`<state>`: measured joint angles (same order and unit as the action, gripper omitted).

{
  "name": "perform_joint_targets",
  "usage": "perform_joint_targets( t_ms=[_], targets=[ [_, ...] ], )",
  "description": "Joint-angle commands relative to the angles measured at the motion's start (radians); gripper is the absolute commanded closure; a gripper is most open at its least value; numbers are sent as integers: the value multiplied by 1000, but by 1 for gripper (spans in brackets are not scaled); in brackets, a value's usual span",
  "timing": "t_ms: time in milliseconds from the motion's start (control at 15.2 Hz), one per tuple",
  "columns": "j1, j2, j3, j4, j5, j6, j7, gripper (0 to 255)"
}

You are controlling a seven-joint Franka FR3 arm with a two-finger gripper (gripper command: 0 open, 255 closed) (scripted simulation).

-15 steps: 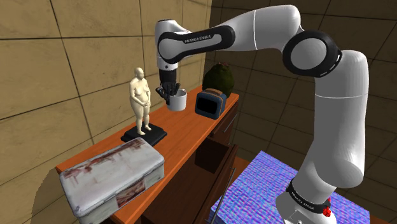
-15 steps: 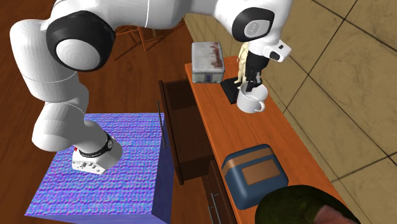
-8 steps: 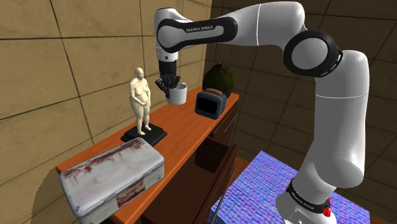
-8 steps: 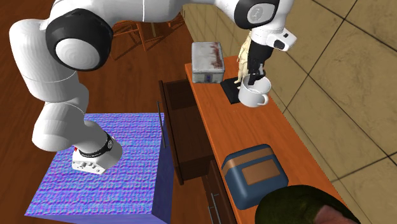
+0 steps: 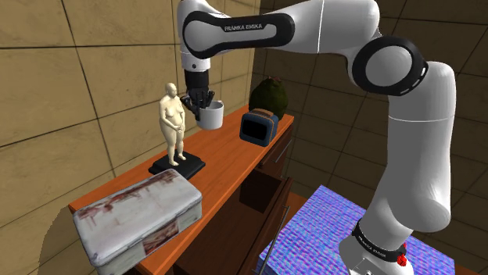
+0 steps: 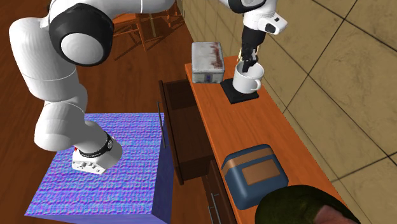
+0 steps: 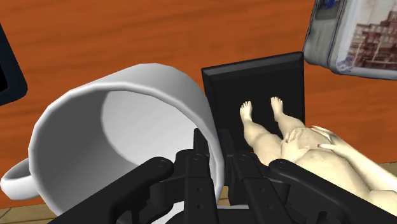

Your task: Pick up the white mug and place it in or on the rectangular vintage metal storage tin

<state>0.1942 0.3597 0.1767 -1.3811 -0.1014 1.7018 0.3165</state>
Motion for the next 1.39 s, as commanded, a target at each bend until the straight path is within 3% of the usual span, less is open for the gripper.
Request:
perform_joint_targets(
  t_ms=[0, 726, 1320],
  targets=[
    [24, -13, 12, -17, -1, 2, 38, 255],
    [194, 41, 83, 68, -28, -43, 270, 255],
    [367, 196, 121, 310, -74, -143, 448, 255]
  ],
)
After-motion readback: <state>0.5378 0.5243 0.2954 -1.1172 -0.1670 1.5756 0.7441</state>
